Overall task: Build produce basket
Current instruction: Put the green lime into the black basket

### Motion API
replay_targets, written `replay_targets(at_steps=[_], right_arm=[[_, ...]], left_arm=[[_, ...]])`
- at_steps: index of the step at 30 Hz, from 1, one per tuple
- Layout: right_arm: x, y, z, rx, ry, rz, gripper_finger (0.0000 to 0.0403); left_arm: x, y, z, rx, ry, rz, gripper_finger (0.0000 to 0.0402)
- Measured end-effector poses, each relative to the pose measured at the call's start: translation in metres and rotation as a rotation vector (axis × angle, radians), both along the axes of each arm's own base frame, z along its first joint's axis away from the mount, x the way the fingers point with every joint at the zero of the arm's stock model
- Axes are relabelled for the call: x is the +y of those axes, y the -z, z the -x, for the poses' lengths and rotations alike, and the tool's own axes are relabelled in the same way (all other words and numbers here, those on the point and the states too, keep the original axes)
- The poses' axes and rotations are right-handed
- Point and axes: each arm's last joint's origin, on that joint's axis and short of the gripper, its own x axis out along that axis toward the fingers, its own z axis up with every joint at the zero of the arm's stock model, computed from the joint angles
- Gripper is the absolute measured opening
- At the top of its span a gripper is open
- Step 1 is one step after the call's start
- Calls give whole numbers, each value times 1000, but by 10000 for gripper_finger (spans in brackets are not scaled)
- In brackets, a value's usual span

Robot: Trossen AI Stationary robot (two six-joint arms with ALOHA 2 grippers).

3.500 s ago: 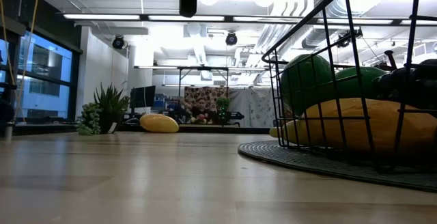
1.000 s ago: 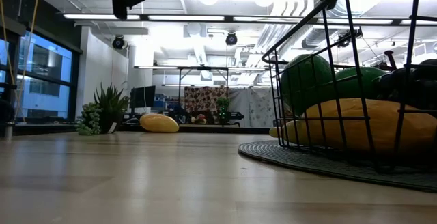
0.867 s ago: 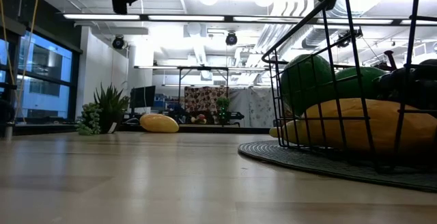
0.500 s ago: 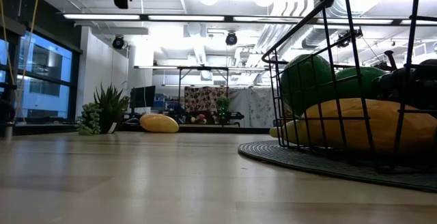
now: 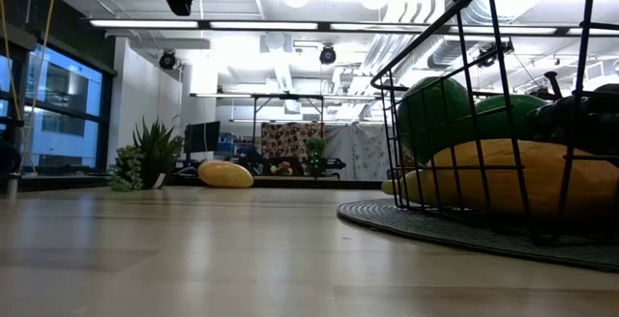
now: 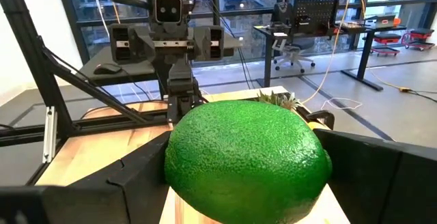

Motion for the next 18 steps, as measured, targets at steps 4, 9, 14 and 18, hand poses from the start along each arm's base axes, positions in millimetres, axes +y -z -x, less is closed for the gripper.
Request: replay_targets(at_steps=[4, 9, 14, 18], right_arm=[[0, 0, 0, 0, 0, 0, 301], [0, 0, 0, 0, 0, 0, 301], [0, -1, 1, 44, 23, -121, 301], [6, 2, 8, 372, 49, -246, 301]], left_arm=[[0, 0, 0, 0, -1, 0, 296], [0, 0, 0, -1, -2, 3, 296], [1, 0, 0, -4, -15, 17, 296], [1, 0, 0, -4, -19, 20, 296]])
